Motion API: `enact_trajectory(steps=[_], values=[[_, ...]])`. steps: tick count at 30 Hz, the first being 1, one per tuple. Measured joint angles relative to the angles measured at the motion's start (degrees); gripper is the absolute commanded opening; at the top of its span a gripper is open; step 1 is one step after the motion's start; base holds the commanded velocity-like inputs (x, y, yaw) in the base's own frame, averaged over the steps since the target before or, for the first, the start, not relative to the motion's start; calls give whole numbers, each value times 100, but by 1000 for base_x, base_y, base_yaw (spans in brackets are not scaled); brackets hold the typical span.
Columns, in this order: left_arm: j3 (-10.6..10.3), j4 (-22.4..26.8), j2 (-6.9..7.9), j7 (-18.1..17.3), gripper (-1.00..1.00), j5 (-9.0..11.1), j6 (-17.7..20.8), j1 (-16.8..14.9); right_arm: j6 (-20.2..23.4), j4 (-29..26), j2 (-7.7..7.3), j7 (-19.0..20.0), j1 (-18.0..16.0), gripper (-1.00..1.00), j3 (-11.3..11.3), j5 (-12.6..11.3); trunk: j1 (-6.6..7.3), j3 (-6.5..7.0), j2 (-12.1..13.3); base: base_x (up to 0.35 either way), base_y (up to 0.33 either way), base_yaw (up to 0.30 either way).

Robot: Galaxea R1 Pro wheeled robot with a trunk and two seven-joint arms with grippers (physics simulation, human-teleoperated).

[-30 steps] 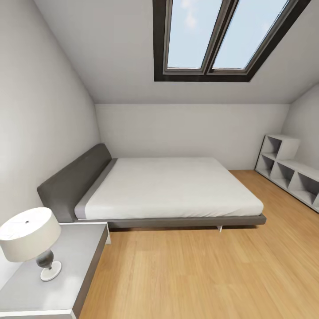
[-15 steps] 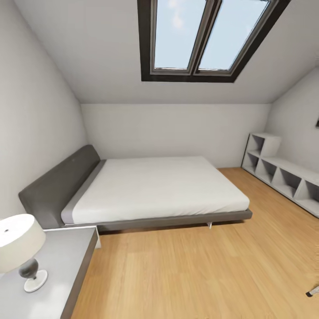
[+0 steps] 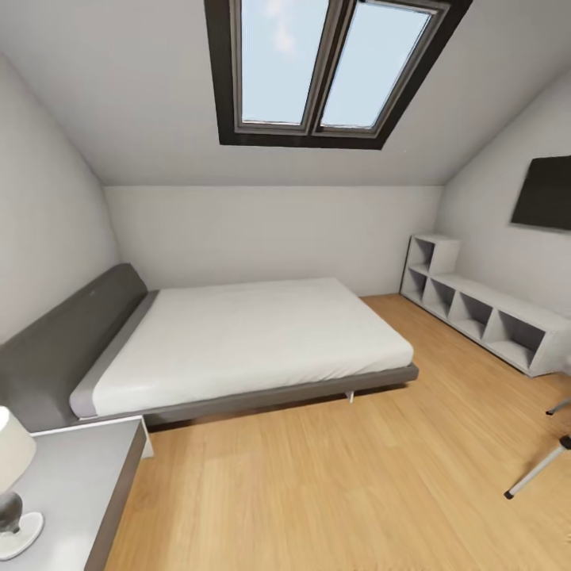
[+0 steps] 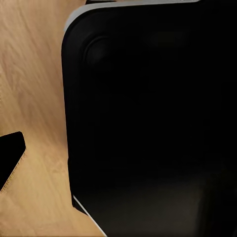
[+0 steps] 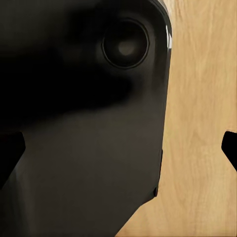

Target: Attach the digital camera to the camera tripod in the bedroom.

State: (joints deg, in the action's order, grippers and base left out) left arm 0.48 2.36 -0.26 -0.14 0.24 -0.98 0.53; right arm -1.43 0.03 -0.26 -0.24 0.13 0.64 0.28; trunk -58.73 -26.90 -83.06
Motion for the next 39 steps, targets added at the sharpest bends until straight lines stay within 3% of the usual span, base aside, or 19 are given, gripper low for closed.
enact_trajectory(steps=[39], values=[[3,16,0,6,100,8,0,3,0,-2,-6,0,-2,100,0,4,0,0,0,0,0,-241]])
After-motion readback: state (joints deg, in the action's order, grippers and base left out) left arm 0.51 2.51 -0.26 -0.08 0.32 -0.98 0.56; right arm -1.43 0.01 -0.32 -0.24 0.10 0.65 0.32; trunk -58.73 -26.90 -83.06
